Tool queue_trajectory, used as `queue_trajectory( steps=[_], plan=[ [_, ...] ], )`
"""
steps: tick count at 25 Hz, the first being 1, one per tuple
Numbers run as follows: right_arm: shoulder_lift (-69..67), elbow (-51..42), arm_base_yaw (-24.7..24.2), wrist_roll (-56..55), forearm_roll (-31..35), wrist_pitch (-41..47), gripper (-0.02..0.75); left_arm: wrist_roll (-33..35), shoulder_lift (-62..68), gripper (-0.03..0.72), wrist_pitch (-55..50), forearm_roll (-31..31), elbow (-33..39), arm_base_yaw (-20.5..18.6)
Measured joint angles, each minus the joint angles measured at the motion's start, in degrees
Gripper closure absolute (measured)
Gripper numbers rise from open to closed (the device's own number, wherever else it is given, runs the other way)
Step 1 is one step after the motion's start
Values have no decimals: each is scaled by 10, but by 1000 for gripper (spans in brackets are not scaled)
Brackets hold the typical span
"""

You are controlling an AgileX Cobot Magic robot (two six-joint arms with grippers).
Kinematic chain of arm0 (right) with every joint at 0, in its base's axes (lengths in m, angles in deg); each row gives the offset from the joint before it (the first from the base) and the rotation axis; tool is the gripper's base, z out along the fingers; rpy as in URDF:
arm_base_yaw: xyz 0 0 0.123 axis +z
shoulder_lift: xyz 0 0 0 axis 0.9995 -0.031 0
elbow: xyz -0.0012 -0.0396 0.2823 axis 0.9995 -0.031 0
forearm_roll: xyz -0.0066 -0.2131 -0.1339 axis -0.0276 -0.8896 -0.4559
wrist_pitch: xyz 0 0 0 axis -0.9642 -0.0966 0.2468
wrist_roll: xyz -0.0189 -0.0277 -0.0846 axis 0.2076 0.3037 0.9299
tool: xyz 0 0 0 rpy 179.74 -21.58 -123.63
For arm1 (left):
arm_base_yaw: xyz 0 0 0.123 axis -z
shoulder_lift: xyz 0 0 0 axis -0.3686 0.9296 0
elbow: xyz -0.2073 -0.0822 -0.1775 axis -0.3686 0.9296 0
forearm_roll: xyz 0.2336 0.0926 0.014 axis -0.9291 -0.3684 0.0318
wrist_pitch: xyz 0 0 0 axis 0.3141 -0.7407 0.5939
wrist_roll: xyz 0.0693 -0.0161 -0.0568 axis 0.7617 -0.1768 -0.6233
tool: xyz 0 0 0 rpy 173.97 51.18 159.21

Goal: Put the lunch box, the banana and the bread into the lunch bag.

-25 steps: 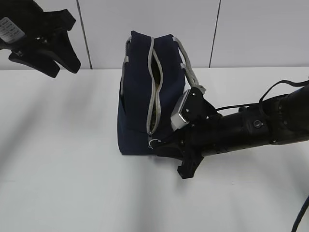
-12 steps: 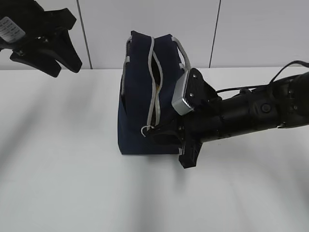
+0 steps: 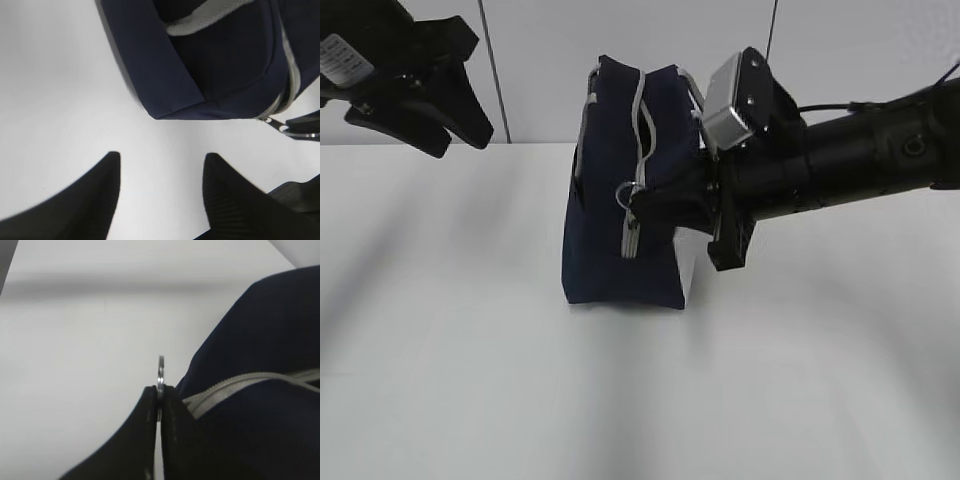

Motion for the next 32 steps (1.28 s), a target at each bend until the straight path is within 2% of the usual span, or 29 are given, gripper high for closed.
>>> queue_trajectory(
  steps=[11,18,24,32],
  plan=[
    [7,103,-6,-125,-72,-8,754,48,0,308,24,42,27,0],
    [7,147,-6,-203,-130,-12,754,117,-17,308,69,101,81,0],
    [-2,155,-6,-230,-141,-11,754,156,-19,308,79,134,99,0],
    [-7,156,-6,-234,-136,57,754,186,-21,308,94,153,99,0]
  ],
)
